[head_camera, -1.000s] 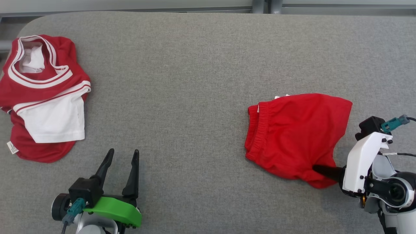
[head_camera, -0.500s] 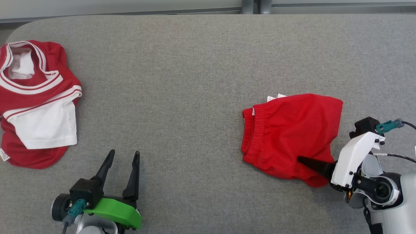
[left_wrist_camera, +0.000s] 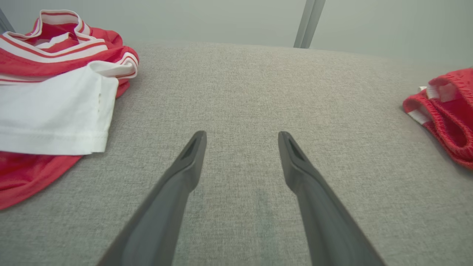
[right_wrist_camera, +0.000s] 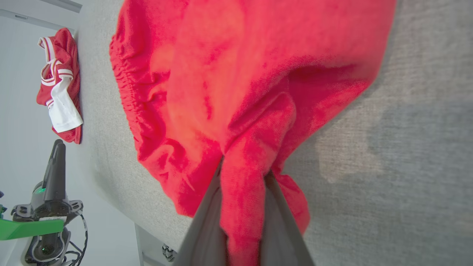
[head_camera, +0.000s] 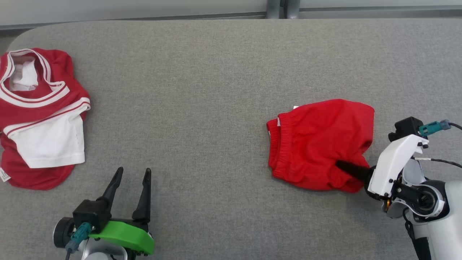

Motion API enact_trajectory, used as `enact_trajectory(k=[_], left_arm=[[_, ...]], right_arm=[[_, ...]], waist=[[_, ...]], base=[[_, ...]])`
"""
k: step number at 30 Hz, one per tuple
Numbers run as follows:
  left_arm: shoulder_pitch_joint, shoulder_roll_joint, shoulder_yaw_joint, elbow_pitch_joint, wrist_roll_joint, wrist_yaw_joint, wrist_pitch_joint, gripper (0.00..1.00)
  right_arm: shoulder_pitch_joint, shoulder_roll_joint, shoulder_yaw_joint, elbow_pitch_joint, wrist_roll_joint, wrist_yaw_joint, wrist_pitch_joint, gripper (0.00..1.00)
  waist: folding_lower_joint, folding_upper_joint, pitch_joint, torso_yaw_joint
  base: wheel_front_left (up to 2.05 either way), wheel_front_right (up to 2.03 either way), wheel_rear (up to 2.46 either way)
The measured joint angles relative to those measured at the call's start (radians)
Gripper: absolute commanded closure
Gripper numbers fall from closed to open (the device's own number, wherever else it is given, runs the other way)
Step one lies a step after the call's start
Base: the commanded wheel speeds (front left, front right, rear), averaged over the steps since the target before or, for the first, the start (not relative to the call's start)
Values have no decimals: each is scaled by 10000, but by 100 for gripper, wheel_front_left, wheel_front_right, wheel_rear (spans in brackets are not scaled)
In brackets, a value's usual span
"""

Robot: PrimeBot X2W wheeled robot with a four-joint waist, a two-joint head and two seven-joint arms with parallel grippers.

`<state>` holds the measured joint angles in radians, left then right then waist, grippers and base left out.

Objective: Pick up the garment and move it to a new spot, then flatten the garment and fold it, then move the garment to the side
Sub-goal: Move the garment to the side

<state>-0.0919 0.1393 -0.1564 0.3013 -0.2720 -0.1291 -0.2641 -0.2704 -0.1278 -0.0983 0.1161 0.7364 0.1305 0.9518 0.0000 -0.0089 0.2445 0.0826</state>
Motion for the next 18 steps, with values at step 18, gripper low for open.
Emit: enact_trajectory(k=[18], left_arm=[[283, 125, 293, -412, 119, 0, 0, 0]], right_arm=[[411, -986, -911, 892, -888, 0, -1507, 100]], waist=[[0, 0, -21, -2015]], base=[[0, 0, 0]])
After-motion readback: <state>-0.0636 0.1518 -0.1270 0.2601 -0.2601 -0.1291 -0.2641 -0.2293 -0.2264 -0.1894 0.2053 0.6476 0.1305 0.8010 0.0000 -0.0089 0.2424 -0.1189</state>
